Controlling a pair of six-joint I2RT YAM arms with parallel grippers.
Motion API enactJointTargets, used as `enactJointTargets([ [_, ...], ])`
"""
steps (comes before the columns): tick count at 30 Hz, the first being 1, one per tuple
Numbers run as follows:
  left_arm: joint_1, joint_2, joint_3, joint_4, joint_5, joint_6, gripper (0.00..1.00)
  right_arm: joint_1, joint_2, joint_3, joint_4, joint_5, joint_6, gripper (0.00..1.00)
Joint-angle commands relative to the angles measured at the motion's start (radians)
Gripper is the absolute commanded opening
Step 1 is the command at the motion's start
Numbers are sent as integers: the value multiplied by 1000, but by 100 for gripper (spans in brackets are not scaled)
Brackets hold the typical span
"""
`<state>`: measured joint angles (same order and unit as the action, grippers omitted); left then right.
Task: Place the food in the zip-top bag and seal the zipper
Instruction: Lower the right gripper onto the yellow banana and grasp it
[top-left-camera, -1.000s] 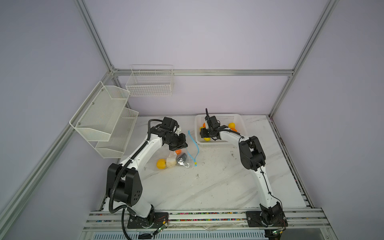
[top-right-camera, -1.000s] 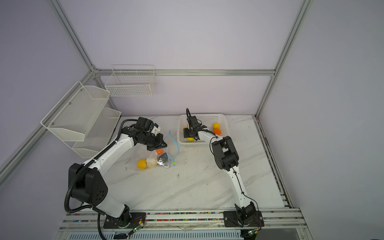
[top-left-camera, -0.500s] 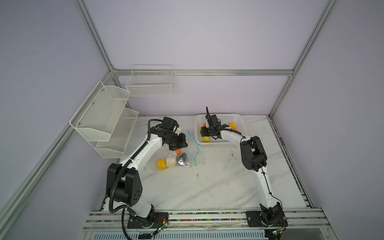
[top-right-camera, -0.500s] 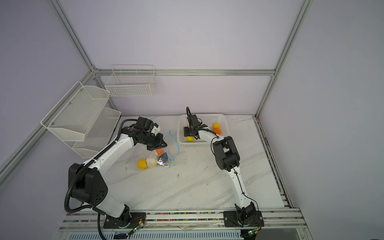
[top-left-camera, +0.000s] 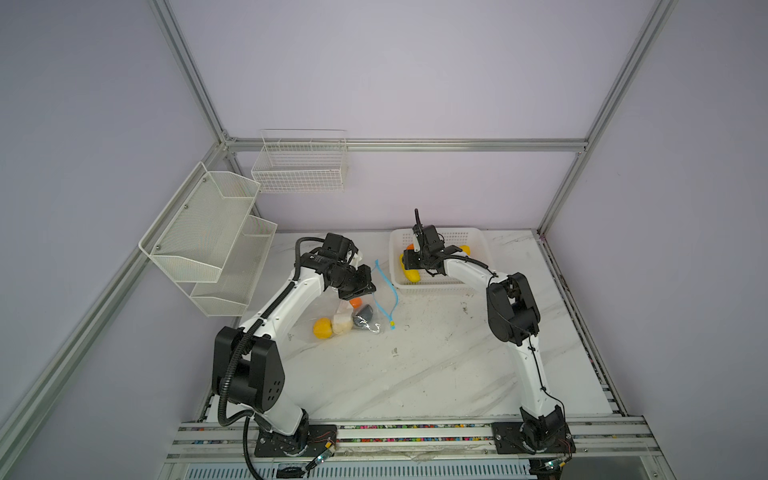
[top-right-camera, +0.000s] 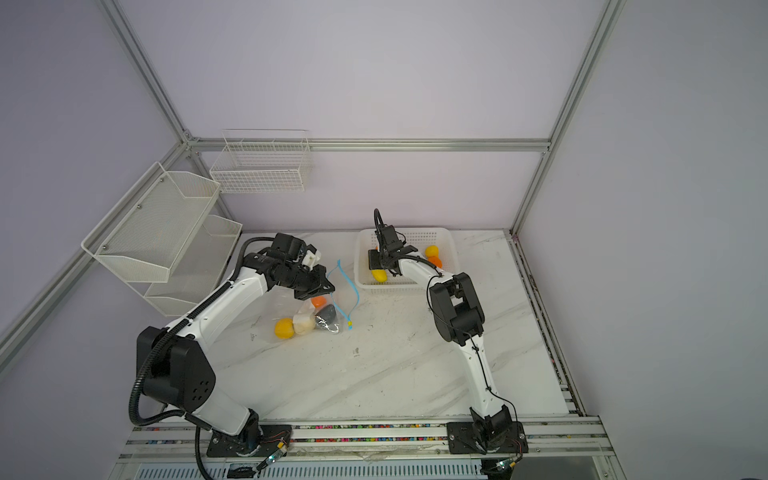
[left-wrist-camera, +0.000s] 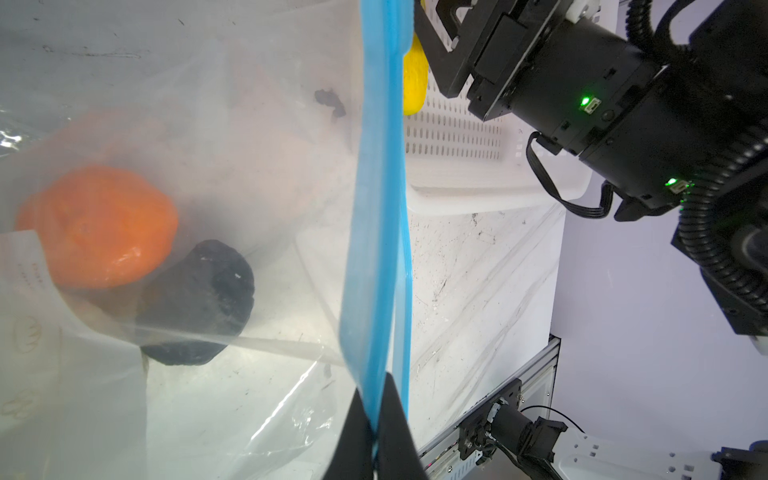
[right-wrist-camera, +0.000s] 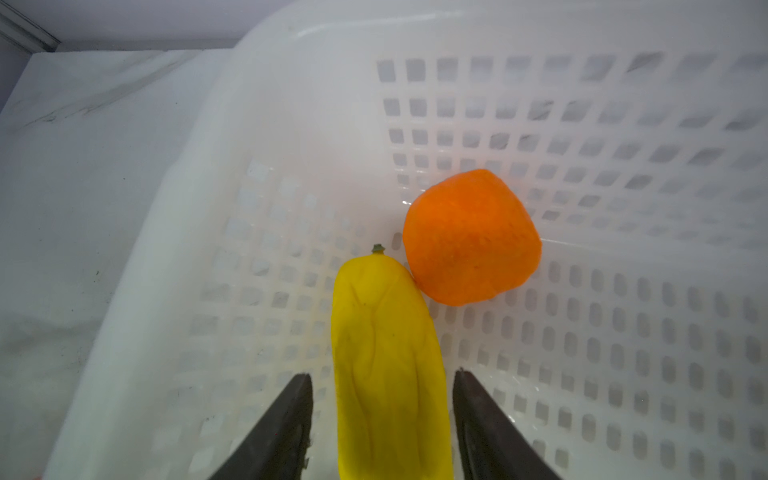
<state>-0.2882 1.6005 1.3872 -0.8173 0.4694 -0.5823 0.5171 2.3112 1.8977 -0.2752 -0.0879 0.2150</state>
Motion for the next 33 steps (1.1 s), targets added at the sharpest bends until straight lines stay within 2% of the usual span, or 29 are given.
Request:
enactJointTargets([
  [1, 6, -25, 52, 29, 25, 14, 0, 4, -22, -2, -42, -11, -44, 60],
  [6, 7, -29, 57, 30, 22, 9, 0, 5, 24, 35, -104, 24, -71, 66],
  [15, 6, -24, 56, 32, 23, 10, 0, 5, 67, 68, -110, 22, -69, 65],
  [28, 7, -6, 71, 32, 27, 15, 0, 4, 69, 81, -109, 29, -71, 52],
  [33, 9, -4, 76, 32, 28, 16, 0, 3, 60, 81, -110, 34, -72, 51],
])
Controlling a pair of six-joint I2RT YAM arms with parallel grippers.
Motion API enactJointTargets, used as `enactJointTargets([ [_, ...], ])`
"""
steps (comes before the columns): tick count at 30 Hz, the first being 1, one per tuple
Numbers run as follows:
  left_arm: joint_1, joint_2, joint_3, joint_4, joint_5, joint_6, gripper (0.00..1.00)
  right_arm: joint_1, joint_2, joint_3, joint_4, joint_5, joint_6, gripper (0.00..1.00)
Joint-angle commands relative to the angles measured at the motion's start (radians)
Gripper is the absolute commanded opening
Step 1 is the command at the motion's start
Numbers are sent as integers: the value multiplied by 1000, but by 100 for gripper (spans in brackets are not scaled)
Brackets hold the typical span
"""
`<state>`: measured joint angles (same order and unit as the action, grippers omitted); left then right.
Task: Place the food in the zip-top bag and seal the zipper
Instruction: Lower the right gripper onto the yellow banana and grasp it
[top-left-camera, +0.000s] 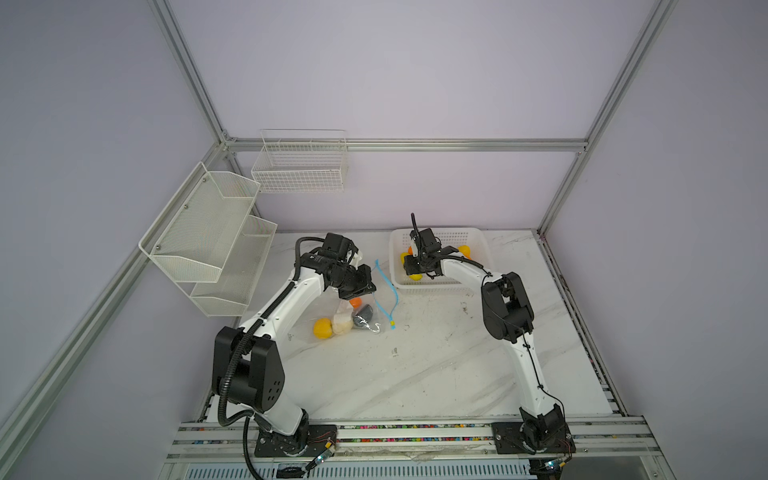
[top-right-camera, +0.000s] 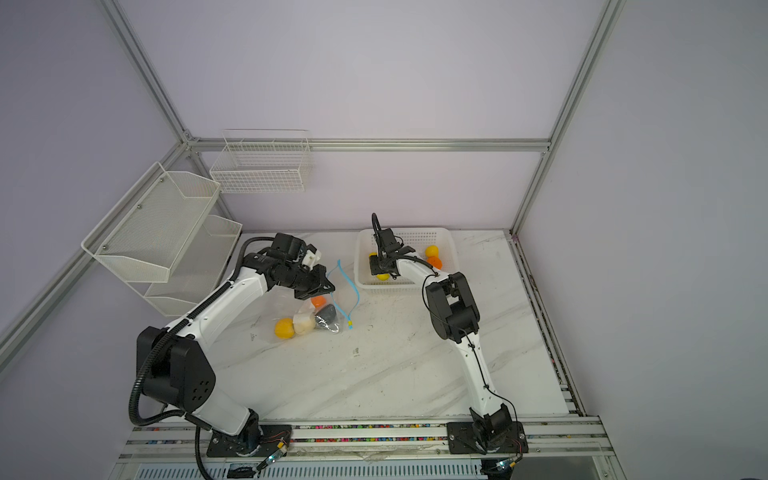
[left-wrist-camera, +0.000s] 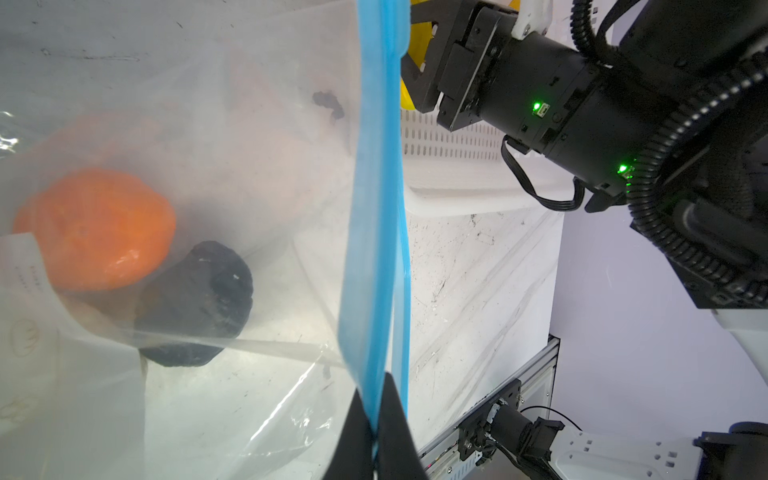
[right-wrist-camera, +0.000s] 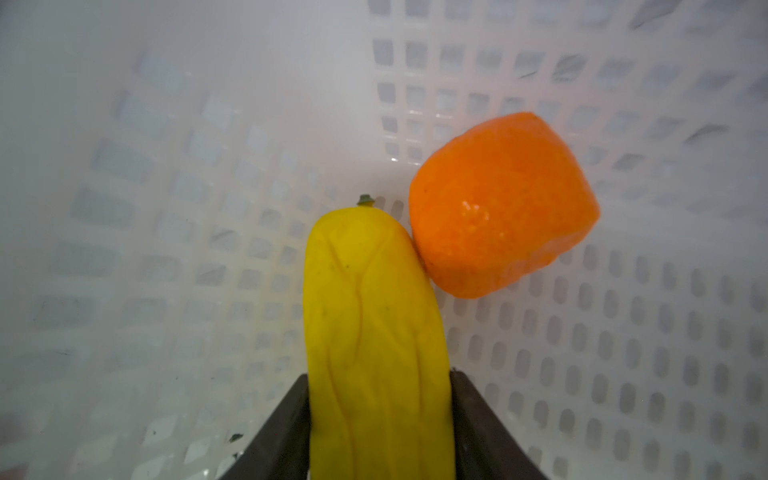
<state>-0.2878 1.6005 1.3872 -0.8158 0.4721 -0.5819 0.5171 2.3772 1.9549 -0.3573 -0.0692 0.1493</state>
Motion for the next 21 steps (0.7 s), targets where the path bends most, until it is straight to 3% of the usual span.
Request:
enactJointTargets([
  [1, 8, -3, 76, 30, 25, 15, 0, 3, -7, 25, -28, 17, -7, 51],
  [21, 12, 13, 80, 39, 37, 16, 0, -3, -103, -7, -28, 6, 2, 51],
])
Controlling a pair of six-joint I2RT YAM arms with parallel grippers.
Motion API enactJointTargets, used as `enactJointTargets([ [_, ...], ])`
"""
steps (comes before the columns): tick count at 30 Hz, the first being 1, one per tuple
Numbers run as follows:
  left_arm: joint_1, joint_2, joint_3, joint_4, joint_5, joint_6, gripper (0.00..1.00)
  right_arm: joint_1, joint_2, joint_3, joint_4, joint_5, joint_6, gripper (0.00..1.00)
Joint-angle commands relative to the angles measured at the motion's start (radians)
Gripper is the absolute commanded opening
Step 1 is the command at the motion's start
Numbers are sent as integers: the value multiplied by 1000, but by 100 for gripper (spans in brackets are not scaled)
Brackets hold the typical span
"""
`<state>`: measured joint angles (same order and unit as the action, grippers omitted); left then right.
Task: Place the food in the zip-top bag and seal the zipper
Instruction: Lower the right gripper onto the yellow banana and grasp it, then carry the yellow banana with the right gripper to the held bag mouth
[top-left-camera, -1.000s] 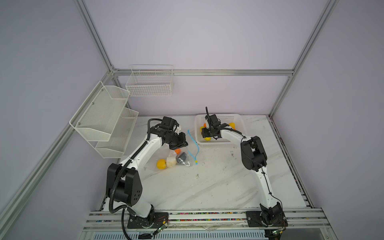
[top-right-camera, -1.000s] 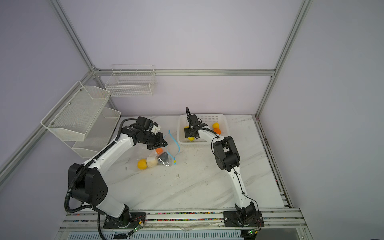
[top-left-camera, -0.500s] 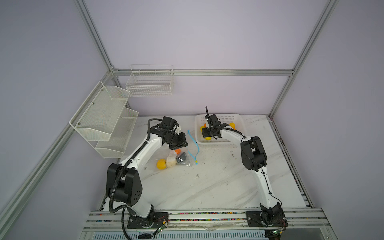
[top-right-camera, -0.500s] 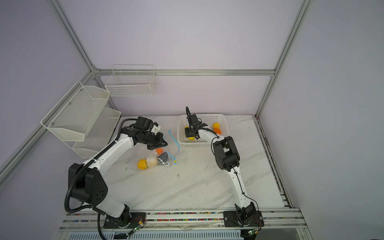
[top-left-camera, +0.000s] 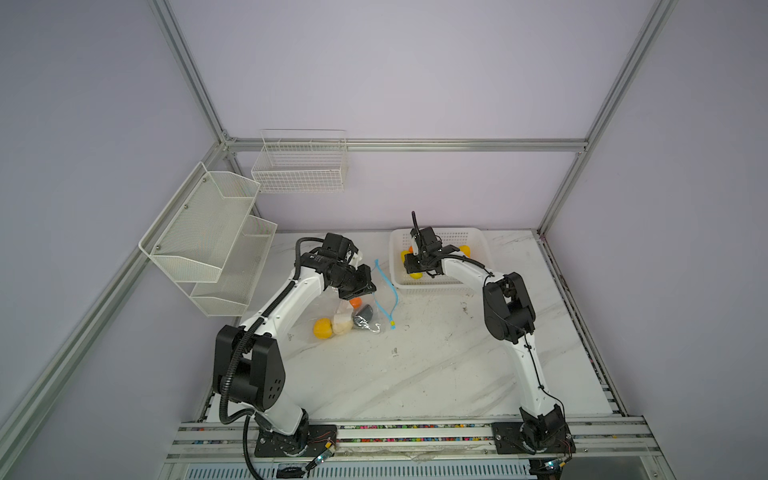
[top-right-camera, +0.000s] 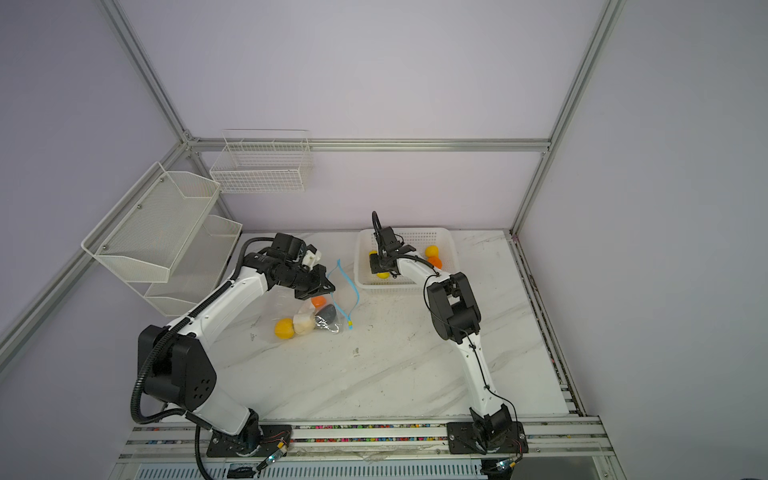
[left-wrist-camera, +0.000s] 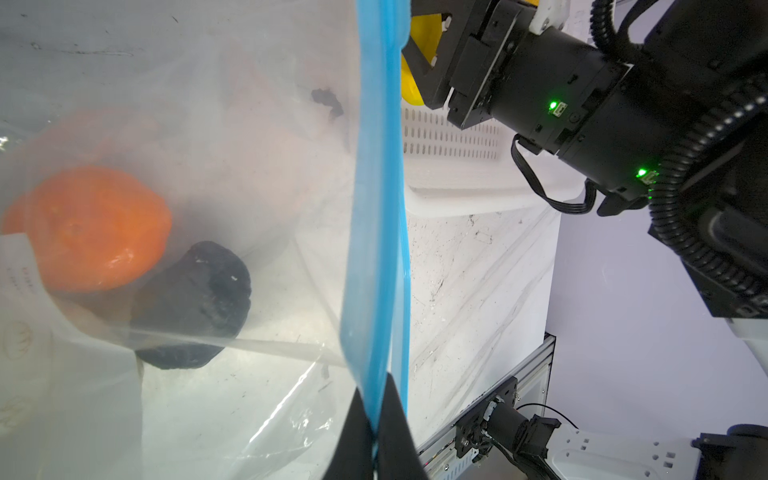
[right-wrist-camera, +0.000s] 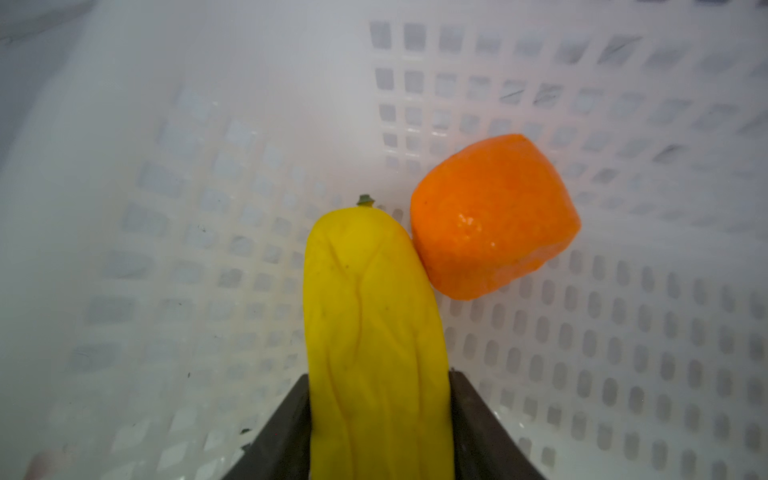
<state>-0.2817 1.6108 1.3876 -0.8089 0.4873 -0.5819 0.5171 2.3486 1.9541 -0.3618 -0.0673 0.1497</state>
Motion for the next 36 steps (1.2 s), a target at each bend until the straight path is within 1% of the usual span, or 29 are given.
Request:
enactJointTargets([
  [1, 6, 4, 77, 35, 23, 15, 0, -3, -81, -9, -24, 4, 1, 51],
  [11, 6, 0, 76, 45, 27, 10, 0, -14, -146, -48, -25, -8, 4, 51],
  [19, 6, -7, 63, 54, 25, 2, 0, -18, -229, -87, -44, -97, 20, 51],
  [25, 6, -2, 67, 58, 30, -5, 0, -16, -363, -189, -53, -214, 53, 51],
  [30, 6, -5, 69, 60, 34, -5, 0, -8, -471, -315, -14, -356, 84, 51],
  [36, 6, -2, 74, 60, 39, -7, 0, 25, -527, -384, 9, -475, 96, 51],
])
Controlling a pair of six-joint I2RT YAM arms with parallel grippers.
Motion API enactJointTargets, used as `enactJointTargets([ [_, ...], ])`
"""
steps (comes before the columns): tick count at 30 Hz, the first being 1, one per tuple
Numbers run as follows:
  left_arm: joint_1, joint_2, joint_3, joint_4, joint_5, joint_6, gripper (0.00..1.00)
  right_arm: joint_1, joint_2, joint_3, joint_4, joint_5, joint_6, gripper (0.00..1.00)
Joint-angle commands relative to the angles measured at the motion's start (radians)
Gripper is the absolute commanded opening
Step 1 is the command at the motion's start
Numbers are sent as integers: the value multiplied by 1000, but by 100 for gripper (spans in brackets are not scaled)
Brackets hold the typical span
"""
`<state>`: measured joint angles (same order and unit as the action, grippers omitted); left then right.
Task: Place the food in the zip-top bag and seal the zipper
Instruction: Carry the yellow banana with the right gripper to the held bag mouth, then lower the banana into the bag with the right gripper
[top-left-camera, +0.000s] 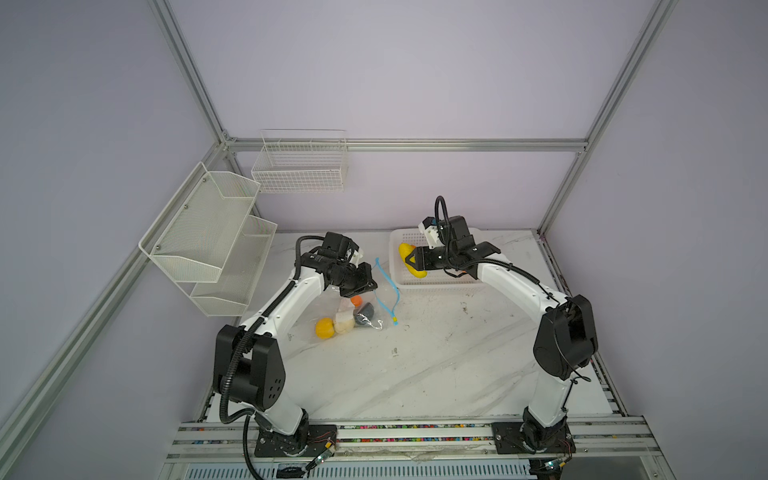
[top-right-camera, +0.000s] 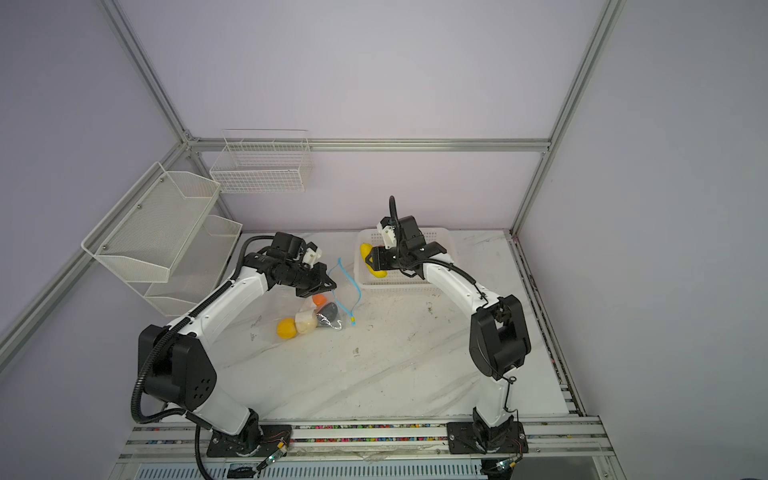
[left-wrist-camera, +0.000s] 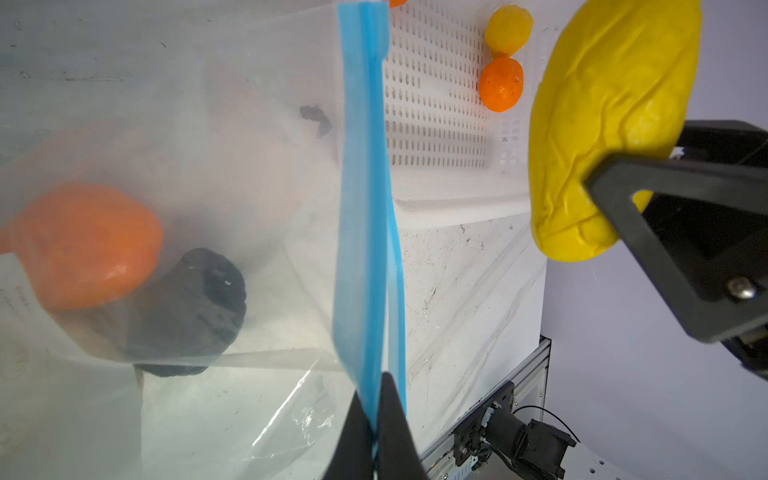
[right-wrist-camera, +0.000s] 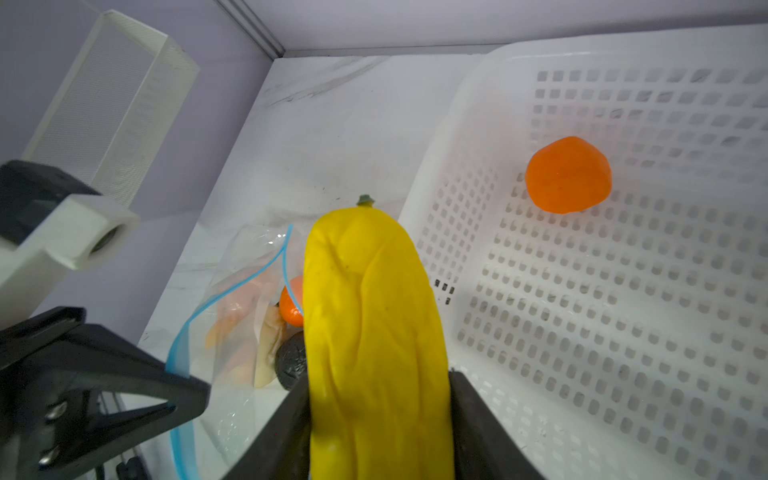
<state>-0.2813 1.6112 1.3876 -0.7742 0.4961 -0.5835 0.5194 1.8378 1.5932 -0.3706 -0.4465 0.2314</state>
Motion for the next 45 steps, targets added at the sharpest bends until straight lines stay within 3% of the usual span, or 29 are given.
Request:
enactJointTargets([
  [1, 5, -2, 75, 25, 30, -5, 0, 29, -18, -28, 18, -109, 14, 51],
  [15, 5, -16, 70, 27, 29, -15, 0, 107, 47, -2, 24, -187, 1, 51],
  [45, -6, -50, 48, 46, 36, -36, 0, 127, 182, 94, 58, -165, 52, 51],
])
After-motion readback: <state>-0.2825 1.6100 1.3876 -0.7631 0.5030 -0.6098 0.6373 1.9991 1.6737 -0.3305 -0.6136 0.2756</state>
